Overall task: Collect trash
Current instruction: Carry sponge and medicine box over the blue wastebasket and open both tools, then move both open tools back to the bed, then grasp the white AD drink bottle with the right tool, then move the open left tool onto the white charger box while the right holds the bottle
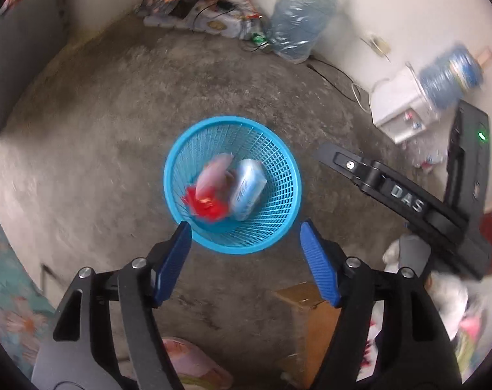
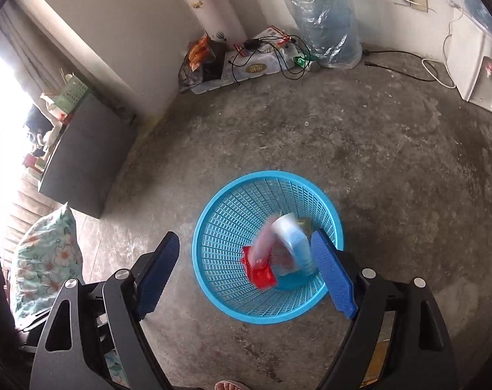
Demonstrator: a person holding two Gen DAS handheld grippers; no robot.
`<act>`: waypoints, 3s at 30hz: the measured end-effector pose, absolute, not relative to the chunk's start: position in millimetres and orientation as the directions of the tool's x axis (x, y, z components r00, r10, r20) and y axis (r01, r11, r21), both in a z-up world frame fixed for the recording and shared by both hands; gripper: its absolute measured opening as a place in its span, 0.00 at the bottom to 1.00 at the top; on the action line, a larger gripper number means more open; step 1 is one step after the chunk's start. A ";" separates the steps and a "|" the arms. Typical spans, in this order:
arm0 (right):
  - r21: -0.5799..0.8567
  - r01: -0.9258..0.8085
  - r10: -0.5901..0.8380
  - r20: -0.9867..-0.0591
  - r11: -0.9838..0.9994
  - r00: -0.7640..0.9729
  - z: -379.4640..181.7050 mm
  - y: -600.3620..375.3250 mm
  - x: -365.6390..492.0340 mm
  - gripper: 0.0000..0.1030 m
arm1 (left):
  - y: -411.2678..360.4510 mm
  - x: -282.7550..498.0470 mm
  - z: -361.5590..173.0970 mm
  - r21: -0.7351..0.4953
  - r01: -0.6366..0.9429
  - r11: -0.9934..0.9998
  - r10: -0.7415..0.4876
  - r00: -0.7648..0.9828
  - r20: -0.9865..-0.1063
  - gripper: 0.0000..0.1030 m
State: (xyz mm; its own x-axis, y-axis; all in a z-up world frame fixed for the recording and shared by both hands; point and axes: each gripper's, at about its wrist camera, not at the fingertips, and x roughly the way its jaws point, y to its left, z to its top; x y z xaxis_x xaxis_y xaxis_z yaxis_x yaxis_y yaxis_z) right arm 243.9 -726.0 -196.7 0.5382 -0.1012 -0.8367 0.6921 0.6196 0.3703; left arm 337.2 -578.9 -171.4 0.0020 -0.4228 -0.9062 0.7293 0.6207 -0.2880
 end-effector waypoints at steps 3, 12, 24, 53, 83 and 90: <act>0.371 0.678 -0.110 -0.825 0.634 0.554 -188.8 -716.2 227.9 0.79 | -561.0 333.3 -151.7 -0.263 0.755 0.601 -0.440 0.038 -0.897 0.64; 0.347 0.509 -0.153 -0.690 0.788 0.707 -88.0 -638.0 178.9 0.80 | -452.7 319.8 -9.5 -0.272 0.799 0.537 -0.592 0.127 -0.796 0.64; 0.225 0.066 0.030 -0.399 0.972 0.916 47.4 -467.1 125.3 0.94 | -120.0 228.8 142.6 -0.223 0.608 0.762 -0.603 0.540 -0.586 0.75; -0.186 -0.724 0.407 -0.721 0.664 0.560 1.4 -89.2 211.0 0.94 | 157.3 76.5 29.9 -0.206 0.140 0.969 -0.238 0.757 -0.608 0.79; 0.493 0.055 0.433 -0.807 0.868 0.401 -64.9 -238.9 229.7 0.62 | 141.8 189.7 32.5 -0.353 0.174 0.919 -0.384 0.590 -0.710 0.79; 0.553 0.084 0.471 -0.772 0.829 0.428 -68.6 -251.0 221.6 0.69 | 73.0 262.0 22.1 -0.312 0.338 0.888 -0.436 0.400 -0.806 0.80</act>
State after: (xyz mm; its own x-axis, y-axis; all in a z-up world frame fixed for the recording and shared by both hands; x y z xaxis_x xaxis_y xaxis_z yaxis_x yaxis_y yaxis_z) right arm 221.6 -251.0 -68.6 0.4279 0.4708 -0.7715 0.0842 0.8291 0.5527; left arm 262.0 73.0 22.1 0.3997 -0.4359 -0.8063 0.3383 0.8877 -0.3122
